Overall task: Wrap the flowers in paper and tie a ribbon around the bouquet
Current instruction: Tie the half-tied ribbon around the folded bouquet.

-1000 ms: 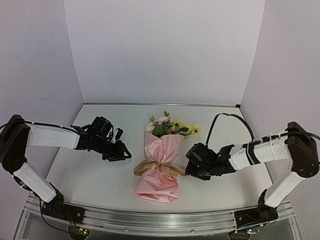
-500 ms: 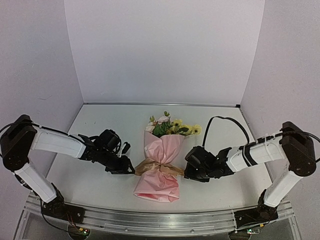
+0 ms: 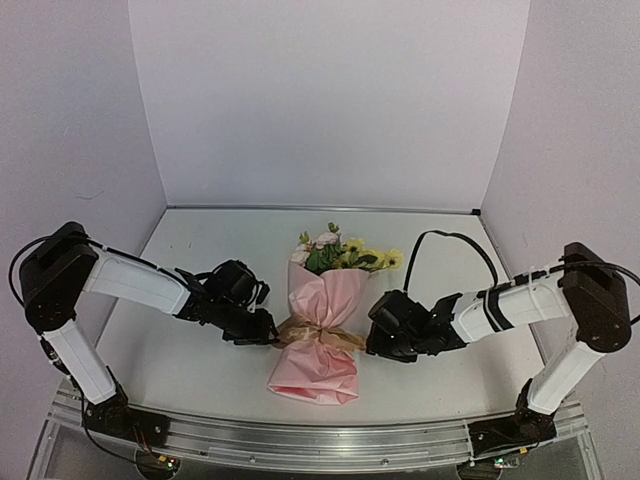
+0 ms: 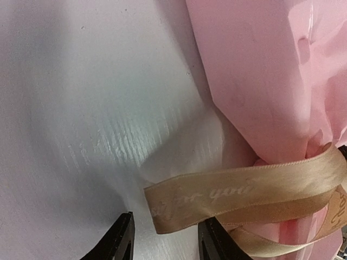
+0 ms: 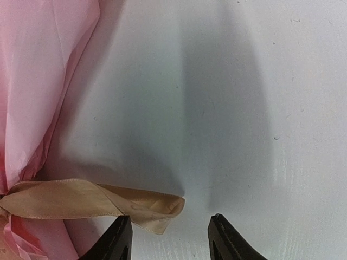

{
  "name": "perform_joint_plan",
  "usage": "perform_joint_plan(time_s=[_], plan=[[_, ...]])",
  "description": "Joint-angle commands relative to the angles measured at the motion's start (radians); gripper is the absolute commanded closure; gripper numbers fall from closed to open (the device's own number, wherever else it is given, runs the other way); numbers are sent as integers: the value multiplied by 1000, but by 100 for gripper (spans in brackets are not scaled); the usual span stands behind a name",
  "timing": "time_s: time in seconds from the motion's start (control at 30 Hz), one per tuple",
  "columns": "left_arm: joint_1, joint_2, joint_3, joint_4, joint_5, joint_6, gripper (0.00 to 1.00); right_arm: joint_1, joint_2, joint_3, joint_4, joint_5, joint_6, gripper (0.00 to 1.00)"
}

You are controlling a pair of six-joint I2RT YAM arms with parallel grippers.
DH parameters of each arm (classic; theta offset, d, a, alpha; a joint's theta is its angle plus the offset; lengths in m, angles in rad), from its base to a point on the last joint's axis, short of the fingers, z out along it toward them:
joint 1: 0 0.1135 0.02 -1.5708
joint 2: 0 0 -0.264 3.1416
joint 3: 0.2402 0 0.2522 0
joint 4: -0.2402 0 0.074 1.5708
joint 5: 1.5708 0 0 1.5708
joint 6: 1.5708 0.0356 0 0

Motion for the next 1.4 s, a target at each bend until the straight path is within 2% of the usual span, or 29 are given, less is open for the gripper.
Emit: perform_joint_plan(time_s=[0.0,0.07,0.2,0.4,0.6,0.8,0.9,0.97,1.07,1.37], plan=[[-5,26,37,-26,-81,-19,66,15,12,49,-23,41,-2,49],[-5,19,37,-29,-112,-27,78,27,14,60,-39,55,-4,49],[-5,1,49,-31,-144,-31,91,41,42,88,-92,79,8,49],[-6,-17,63,-37,-152,-27,99,43,59,88,-123,102,23,51],[-5,-34,71,-42,-160,-21,100,44,110,115,-127,97,24,56],[-4,-56,73,-51,-174,-18,100,43,130,139,-134,105,26,70],[-2,-83,73,-57,-192,-16,100,43,117,155,-148,121,24,92],[-1,-105,74,-61,-204,-14,100,43,97,165,-167,143,21,100],[3,-140,78,-70,-259,-6,100,43,60,179,-202,183,13,100],[27,-178,66,-84,-309,7,100,36,39,212,-285,239,-5,100]])
